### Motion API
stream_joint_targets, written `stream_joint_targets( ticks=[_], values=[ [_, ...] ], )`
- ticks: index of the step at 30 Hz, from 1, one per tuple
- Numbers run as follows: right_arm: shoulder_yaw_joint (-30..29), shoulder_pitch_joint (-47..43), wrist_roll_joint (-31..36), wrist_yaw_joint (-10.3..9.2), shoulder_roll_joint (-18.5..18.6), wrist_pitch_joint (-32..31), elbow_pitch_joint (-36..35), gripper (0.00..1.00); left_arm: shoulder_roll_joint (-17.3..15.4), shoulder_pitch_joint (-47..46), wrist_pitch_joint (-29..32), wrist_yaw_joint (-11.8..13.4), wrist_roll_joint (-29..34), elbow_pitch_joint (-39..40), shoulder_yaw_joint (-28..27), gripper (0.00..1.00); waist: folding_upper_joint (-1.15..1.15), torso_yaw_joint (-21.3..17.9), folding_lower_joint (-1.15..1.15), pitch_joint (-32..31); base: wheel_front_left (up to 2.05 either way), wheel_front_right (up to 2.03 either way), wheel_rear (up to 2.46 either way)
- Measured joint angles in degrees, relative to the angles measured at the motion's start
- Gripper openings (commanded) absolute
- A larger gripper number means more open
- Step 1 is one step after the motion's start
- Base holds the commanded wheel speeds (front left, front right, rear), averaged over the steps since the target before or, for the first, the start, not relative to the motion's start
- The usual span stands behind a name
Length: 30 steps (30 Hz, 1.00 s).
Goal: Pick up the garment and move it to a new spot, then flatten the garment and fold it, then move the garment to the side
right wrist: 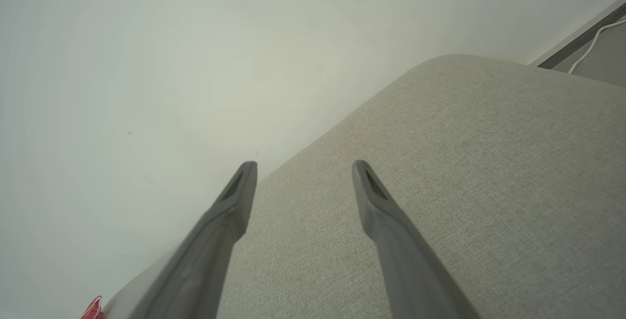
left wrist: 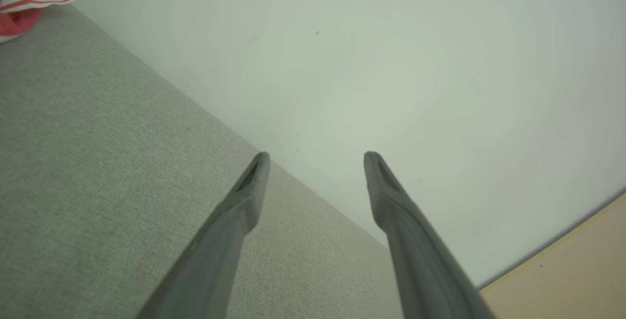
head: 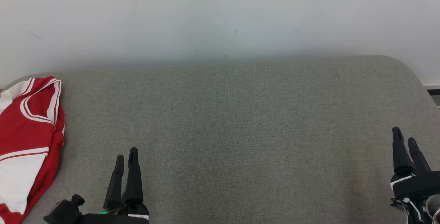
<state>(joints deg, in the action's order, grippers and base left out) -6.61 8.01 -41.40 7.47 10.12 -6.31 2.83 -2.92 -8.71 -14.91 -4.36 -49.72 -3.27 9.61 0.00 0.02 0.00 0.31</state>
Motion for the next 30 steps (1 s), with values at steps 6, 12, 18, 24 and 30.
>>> stream_joint_targets(
  ticks=[6, 12, 18, 24, 30],
  values=[
    [2.92, 0.00, 4.87, 0.00, 0.47, 2.29, -0.65, 1.00, -0.85, -0.44, 0.00, 1.03, 7.95, -0.49, 0.65, 1.00, 0.00, 0.00, 0.00, 0.03, 0.00, 0.00, 0.00],
    [4.75, -0.03, 9.61, 0.00, 0.67, 4.41, -1.59, 1.00, -1.75, -0.76, 0.00, 2.49, 14.90, -1.23, 1.56, 1.00, 0.00, -0.01, 0.00, 0.09, 0.00, 0.00, 0.00],
    [6.28, -0.12, 12.91, 0.00, 0.53, 6.05, -1.66, 1.00, -2.38, -1.16, 0.00, 3.60, 20.35, -2.05, 2.34, 1.00, 0.00, -0.03, 0.00, 0.15, 0.00, 0.00, 0.00],
    [8.62, -0.32, 15.40, 0.00, 0.37, 7.97, -0.49, 1.00, -2.98, -2.01, 0.00, 5.13, 25.59, -2.65, 3.07, 1.00, 0.00, -0.03, 0.00, 0.12, 0.00, 0.00, 0.00],
    [10.07, -0.46, 18.30, 0.00, 0.37, 9.83, 0.15, 1.00, -3.11, -2.31, 0.00, 7.34, 29.65, -3.65, 2.56, 1.00, 0.00, 0.01, 0.00, 0.10, 0.00, 0.00, 0.00]
  ],
)
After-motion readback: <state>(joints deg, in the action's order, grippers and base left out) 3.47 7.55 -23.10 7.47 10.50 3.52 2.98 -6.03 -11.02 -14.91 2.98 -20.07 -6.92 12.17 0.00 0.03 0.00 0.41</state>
